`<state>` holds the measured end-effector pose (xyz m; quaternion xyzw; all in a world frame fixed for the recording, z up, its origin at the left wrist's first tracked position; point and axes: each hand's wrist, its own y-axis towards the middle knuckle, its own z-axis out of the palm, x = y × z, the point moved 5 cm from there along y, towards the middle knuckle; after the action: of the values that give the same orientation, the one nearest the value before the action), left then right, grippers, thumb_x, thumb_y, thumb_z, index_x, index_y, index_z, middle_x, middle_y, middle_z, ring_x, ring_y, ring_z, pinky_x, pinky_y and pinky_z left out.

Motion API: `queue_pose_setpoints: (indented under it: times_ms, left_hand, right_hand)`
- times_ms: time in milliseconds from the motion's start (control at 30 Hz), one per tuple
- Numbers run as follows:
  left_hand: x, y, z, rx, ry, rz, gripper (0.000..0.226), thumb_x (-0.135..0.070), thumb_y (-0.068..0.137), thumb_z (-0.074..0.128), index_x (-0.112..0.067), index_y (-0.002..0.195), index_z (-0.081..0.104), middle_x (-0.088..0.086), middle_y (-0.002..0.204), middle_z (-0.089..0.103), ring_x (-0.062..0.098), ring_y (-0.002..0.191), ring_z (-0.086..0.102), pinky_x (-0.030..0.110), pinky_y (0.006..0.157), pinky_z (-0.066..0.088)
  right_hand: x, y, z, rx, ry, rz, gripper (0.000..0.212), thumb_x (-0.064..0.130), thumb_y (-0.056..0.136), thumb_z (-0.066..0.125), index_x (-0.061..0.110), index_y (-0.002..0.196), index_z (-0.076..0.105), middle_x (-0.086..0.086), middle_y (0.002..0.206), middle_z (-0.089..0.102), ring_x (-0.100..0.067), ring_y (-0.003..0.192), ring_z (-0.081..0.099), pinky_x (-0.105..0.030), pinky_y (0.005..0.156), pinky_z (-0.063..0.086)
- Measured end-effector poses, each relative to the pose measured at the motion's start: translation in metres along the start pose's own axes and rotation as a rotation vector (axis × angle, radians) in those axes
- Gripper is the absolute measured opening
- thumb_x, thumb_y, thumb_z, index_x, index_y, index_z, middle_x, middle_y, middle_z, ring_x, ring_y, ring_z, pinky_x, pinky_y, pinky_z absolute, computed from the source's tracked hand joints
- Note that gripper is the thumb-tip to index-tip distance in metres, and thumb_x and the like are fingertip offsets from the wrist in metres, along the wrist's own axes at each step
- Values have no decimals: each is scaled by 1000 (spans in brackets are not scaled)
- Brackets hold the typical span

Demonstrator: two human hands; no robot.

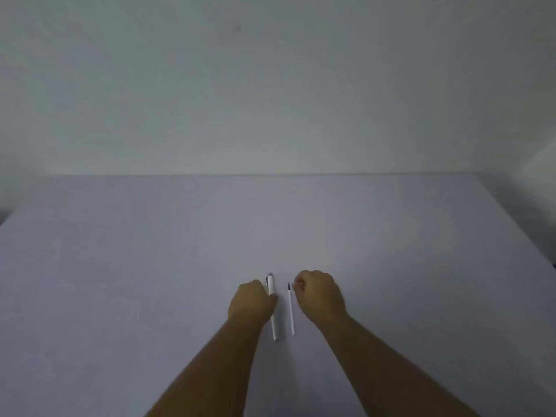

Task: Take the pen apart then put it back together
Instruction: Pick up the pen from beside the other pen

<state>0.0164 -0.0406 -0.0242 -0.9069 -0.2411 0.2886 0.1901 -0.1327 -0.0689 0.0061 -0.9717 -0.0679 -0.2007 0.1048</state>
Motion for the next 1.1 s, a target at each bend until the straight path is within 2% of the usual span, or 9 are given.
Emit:
queue_pose_setpoints:
  times_ms: [167, 300, 500, 567, 667, 767, 867, 1000, 1100]
  left_hand:
    - [9, 1, 22, 24, -104, -96, 20, -32, 77, 62, -18, 66, 54, -3, 65, 55, 11, 54, 53, 21, 46, 38]
    - [8, 2, 21, 19, -89, -108, 17, -26, 82, 58, -10, 82, 65, 2, 71, 60, 17, 60, 56, 24, 53, 43]
    - [1, -8, 10, -21, -175, 37, 16, -31, 81, 60, -19, 71, 59, -5, 63, 59, 8, 52, 53, 16, 42, 36]
    - [-2, -12, 9, -20, -210, 96, 12, -33, 83, 60, -23, 75, 58, -6, 69, 61, 4, 55, 53, 13, 41, 34]
    - [-4, -12, 8, -3, -241, 156, 14, -31, 86, 59, -18, 88, 65, -8, 71, 58, 2, 60, 50, 14, 49, 35]
    - [-3, -10, 7, 54, -214, 195, 19, -30, 87, 59, -13, 90, 68, -10, 67, 54, 5, 61, 48, 15, 53, 36]
    - [7, -9, 6, 74, -192, 182, 18, -31, 87, 60, -15, 87, 68, -10, 68, 54, 7, 64, 49, 15, 55, 36]
    - [15, -7, 3, 28, -221, 137, 19, -33, 86, 61, -15, 85, 68, -8, 65, 54, 9, 64, 51, 15, 54, 37]
    - [12, -4, 1, 10, -256, 129, 16, -33, 86, 61, -19, 78, 64, -10, 64, 54, 2, 60, 49, 13, 52, 35]
  right_hand:
    - [-8, 4, 15, 36, 95, 45, 24, 27, 90, 47, 14, 90, 67, -6, 95, 69, -26, 95, 59, -36, 76, 49]
    - [-7, 7, 22, 55, 130, 58, 24, 30, 90, 50, 14, 90, 68, -6, 94, 69, -24, 89, 61, -32, 69, 47]
    - [6, 13, 28, 155, 399, 238, 31, 42, 85, 59, 14, 74, 67, -3, 70, 64, -16, 63, 54, -25, 54, 38]
    - [9, 15, 25, 138, 505, 287, 33, 39, 83, 62, 8, 81, 72, -8, 76, 69, -18, 67, 57, -28, 60, 42]
    - [11, 16, 24, 156, 593, 338, 30, 34, 84, 61, 9, 71, 71, -2, 62, 62, -20, 65, 57, -36, 71, 49]
    - [6, 19, 18, 77, 737, 449, 34, 31, 86, 59, 17, 55, 61, -4, 59, 59, -22, 60, 57, -41, 73, 54]
    - [-9, 29, 9, 34, 863, 512, 33, 25, 87, 57, 12, 56, 61, -8, 59, 58, -20, 52, 54, -41, 71, 53]
    - [-14, 30, 8, 157, 436, 324, 29, 27, 87, 57, 14, 62, 58, -15, 75, 64, -26, 71, 59, -36, 71, 47]
    - [-20, 22, 16, 133, 326, 314, 19, 27, 85, 60, 10, 78, 66, -14, 89, 72, -30, 83, 64, -28, 65, 41]
